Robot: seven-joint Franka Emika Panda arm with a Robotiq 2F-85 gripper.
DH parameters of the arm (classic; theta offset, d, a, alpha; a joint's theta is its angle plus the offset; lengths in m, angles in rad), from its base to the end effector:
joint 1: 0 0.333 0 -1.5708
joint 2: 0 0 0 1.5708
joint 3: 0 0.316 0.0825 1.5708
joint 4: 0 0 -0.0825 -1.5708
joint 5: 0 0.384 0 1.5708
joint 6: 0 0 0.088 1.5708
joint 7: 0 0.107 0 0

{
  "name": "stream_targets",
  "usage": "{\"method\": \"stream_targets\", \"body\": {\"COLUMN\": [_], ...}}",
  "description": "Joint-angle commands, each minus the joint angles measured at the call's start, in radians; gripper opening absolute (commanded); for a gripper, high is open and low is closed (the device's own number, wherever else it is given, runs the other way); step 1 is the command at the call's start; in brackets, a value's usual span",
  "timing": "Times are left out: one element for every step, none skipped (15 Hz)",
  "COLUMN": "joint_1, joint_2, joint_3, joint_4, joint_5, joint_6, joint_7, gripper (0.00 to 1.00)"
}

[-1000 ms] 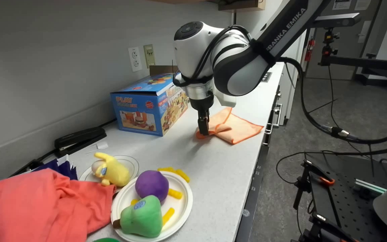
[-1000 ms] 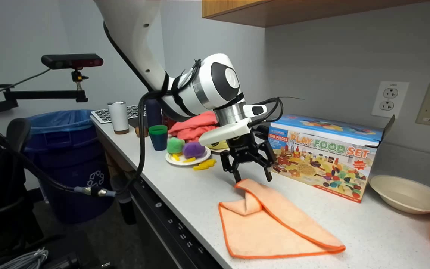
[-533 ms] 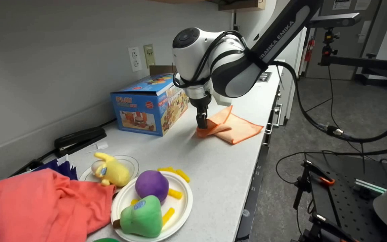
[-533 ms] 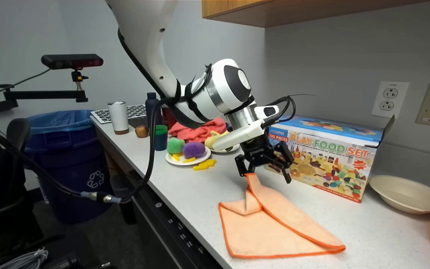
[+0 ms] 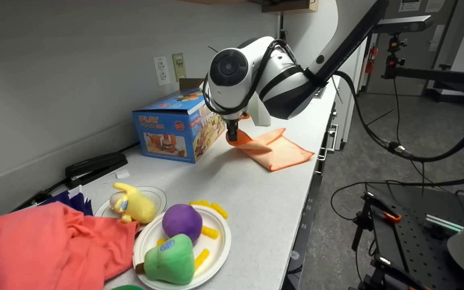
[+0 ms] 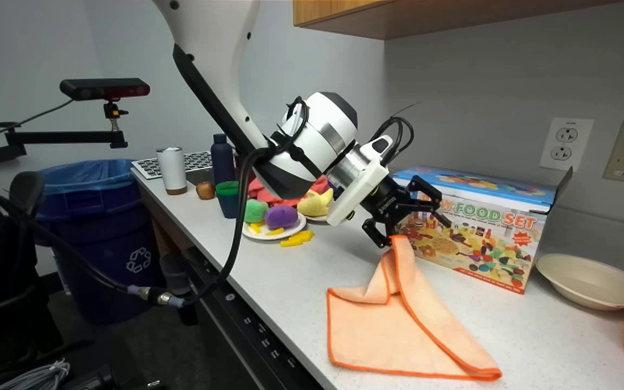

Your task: Unfold the cloth on the counter

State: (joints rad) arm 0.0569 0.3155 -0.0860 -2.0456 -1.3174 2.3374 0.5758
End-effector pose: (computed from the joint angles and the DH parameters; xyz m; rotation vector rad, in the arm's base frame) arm 0.5987 -0.0315 0.2935 2.1839 0.4433 0.2674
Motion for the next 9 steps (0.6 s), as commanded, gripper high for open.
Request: {"method": "stream_targets", "body": {"joint_1": [0.008, 0.004, -0.001, -0.006, -0.026, -0.046, -0.063, -0.082, -0.094], "joint_2": [0.013, 0.016, 0.019, 0.021, 0.022, 0.022, 0.021, 0.021, 0.022], "joint_3": [0.007, 0.014, 0.02, 0.026, 0.041, 0.051, 0.06, 0.067, 0.07], "joint_4": [0.026, 0.028, 0.029, 0.028, 0.023, 0.02, 0.01, 0.006, 0.002], "joint_5": [-0.255, -0.335, -0.416, -0.488, -0.435, -0.367, -0.294, -0.238, -0.185], "joint_6": [-0.009, -0.015, -0.025, -0.039, -0.032, -0.004, 0.032, 0.08, 0.112], "joint_7": [0.168, 0.216, 0.26, 0.298, 0.265, 0.203, 0.125, 0.07, 0.02], "gripper": [1.0, 1.0, 1.0, 1.0, 1.0, 1.0, 0.75, 0.74, 0.66]}}
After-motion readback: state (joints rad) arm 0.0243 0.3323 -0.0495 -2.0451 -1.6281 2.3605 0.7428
